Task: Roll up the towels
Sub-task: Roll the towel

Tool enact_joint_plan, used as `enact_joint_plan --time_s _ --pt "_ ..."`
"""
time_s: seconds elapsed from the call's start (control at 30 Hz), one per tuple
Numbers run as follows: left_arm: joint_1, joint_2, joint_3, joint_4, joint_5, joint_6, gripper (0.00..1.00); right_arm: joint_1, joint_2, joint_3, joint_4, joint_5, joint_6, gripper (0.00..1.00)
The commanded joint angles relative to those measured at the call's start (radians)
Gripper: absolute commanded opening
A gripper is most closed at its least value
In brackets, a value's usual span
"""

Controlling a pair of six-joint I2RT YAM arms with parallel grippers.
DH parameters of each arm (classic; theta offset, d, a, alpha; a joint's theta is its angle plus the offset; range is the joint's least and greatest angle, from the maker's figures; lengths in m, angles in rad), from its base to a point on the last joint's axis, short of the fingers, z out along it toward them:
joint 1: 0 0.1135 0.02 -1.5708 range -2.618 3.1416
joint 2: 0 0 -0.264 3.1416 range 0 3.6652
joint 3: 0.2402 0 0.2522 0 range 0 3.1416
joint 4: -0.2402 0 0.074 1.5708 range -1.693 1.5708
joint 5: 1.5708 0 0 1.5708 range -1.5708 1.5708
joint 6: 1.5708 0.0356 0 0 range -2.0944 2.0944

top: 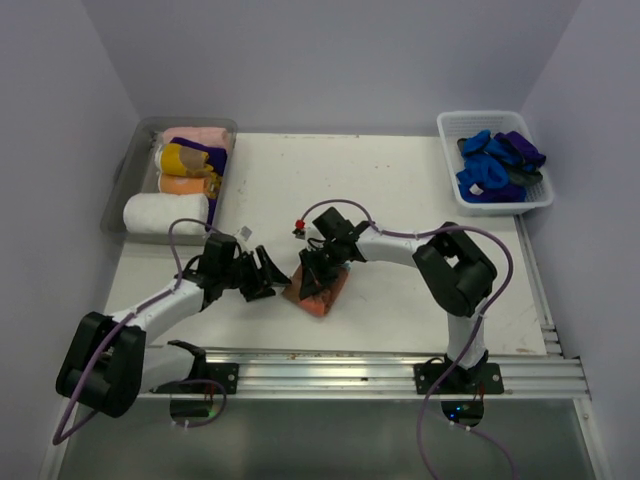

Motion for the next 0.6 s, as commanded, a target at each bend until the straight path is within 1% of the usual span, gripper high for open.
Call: enact_joint_plan --time_s 0.0,0.1,0.27,0.43,0.57 --pt "-0.026 -0.064 -0.037 0.122 -0.035 -0.106 0.67 -0.008 0.022 0.024 -0.003 -0.04 0.022 0.0" --pt "-0.052 -0.066 -0.04 0.11 -0.075 -0.126 0.67 -0.009 0.029 0.028 0.006 -0.056 0.03 0.0" --pt "-0.071 -0.004 -0.042 0.151 -0.115 -0.134 0.67 -0.014 0.027 0.028 0.013 -0.068 0.036 0.0" --pt "-0.077 0.115 -0.04 0.223 -0.128 -0.128 0.61 -0.018 0.025 0.018 0.021 -0.08 0.038 0.0" --pt "-0.095 0.181 -0.033 0.242 -0.131 -0.126 0.58 -0.021 0.029 0.012 0.033 -0.096 0.045 0.0"
